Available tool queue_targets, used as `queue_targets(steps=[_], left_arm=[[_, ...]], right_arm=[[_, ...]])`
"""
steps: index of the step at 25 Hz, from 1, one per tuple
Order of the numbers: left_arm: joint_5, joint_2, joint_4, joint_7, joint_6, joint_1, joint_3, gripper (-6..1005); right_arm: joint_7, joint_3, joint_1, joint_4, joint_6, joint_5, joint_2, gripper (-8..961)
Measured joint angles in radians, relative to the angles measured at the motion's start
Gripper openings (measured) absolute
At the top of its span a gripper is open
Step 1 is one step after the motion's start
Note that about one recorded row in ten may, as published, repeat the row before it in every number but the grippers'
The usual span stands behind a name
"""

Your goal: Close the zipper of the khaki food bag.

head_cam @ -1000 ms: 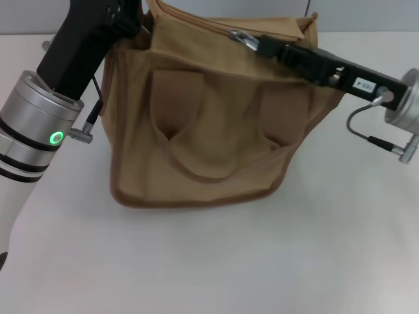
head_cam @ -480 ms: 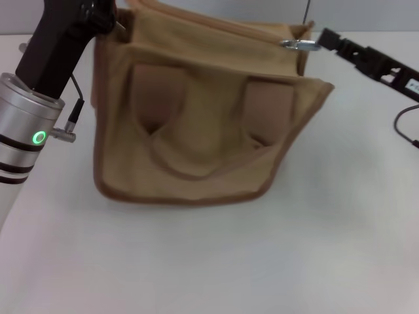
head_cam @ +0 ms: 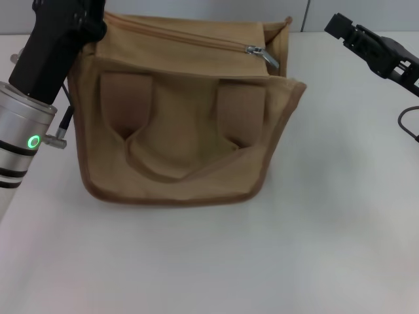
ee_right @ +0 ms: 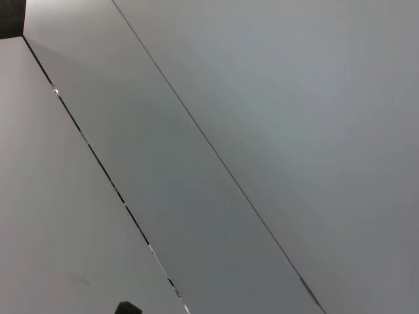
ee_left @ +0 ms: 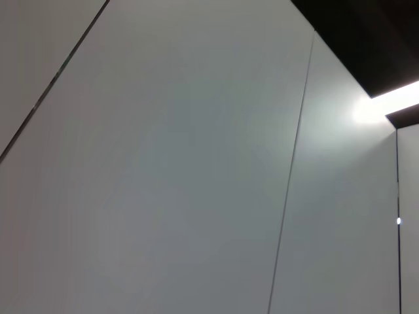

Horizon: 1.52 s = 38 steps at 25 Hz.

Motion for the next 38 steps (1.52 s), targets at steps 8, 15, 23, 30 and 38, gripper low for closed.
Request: queue_targets(steps=[8, 15, 23, 30, 38], left_arm=[[-0.005, 0.004, 0.053, -0.008, -0.001, 0.044, -0.038, 259], [-0.005, 0.007, 0.096, -0.011, 0.01, 0.136, -0.083, 410], [-0.005, 0.018, 0.21, -0.158, 0.139, 0.34, -0.183, 706], [0.019, 0.054, 0.331, -0.288, 0.262, 0.432, -0.049, 807], [0.022, 0.054, 0.487, -0.244, 0.273, 0.443, 0.448, 806]], right_arm=[[-0.118, 0.0, 0.0, 0.043, -0.018, 0.006, 0.002, 466], [-0.184, 0.0, -0.01, 0.064, -0.043, 0.012, 0.001, 581], [-0.262, 0.0, -0.027, 0.096, -0.064, 0.033, 0.003, 629], [-0.374, -0.002, -0.028, 0.122, -0.147, 0.033, 0.003, 633], [-0.582, -0.167, -0.044, 0.142, -0.209, 0.009, 0.004, 637]])
